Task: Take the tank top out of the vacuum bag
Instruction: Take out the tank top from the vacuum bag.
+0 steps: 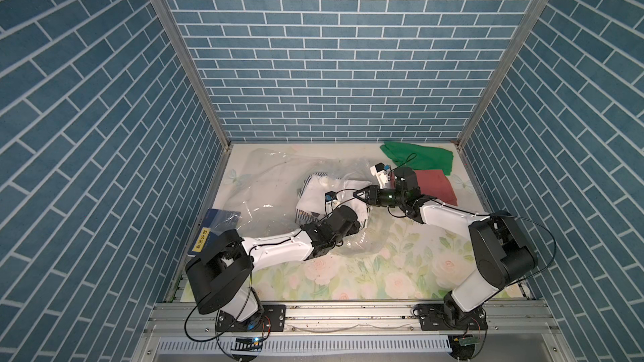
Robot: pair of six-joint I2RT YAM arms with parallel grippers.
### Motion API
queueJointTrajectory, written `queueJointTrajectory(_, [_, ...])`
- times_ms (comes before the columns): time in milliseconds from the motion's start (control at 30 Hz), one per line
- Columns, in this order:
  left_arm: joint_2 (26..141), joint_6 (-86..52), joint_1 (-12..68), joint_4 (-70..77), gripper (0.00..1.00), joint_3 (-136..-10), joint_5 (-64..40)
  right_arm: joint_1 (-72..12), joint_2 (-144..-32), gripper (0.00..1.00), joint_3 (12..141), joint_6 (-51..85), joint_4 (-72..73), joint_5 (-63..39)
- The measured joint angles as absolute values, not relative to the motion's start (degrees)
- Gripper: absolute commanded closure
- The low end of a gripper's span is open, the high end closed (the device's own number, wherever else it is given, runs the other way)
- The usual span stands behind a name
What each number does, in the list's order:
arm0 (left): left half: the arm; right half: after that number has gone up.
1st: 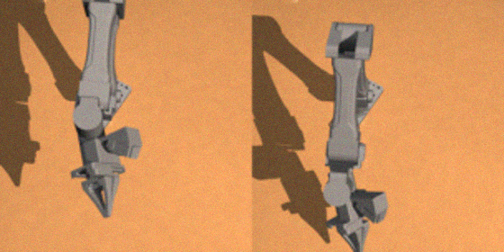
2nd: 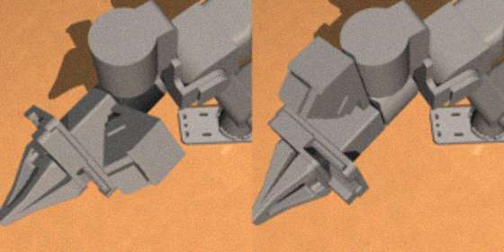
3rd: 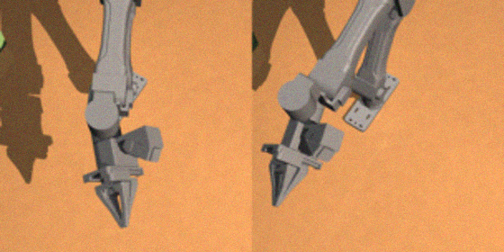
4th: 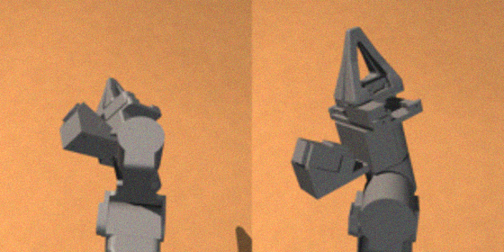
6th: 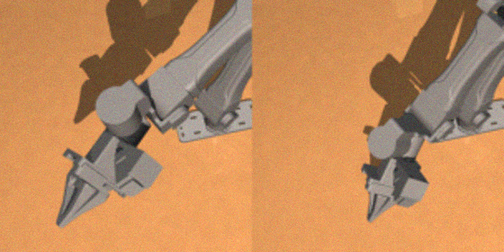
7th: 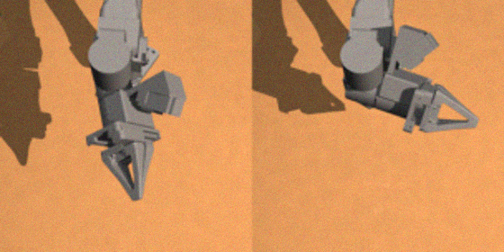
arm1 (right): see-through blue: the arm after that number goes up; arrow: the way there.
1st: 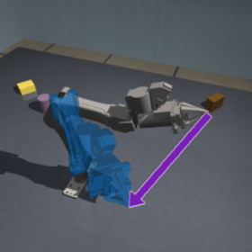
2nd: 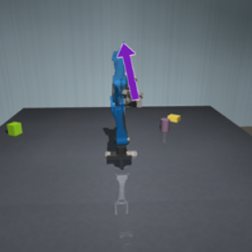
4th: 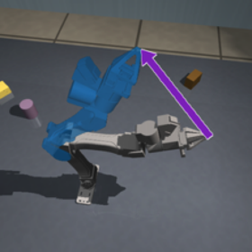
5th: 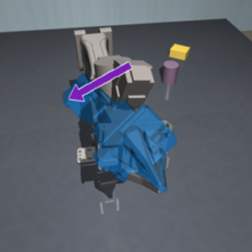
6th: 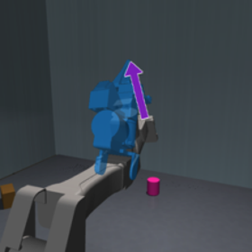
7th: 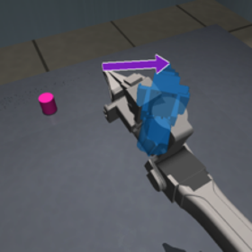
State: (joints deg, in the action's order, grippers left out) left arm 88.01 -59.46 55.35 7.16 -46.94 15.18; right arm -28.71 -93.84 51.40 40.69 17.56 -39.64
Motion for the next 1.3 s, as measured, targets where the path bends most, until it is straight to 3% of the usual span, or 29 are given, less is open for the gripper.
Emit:
queueJointTrajectory(167, [87.99, -59.48, 55.35, 7.16, 1.0, -46.94, 15.18, -28.88, -94.63, 0.57, 51.51, 40.47, 17.69, -40.16])
queueJointTrajectory(333, [87.99, -59.46, 55.35, 7.16, 1.0, -46.98, 15.16, -28.93, -97.78, 0.53, 51.59, 40.45, 18.52, -40.49])
queueJointTrajectory(433, [87.99, -59.44, 55.35, 7.11, 1.0, -47.09, 15.16, -28.95, -99.37, 0.64, 51.7, 40.42, 19.33, -40.64])
queueJointTrajectory(533, [87.99, -59.46, 55.37, 7.03, 1.0, -47.22, 15.16, -29.04, -100.9, 1.0, 52.45, 40.34, 19.86, -41.12])
queueJointTrajectory(1000, [87.13, -59.44, 55.11, 5.63, 1.0, -47.07, 16.91, -28.73, -93.25, 1.0, 52.77, 36.4, 14.79, -41.5])
queueJointTrajectory(1300, [86.08, -59.46, 53.71, 6.11, 1.0, -45.34, 17.12, -23.49, -88.23, 1.0, 55.44, 30.85, 4.34, -46.28])
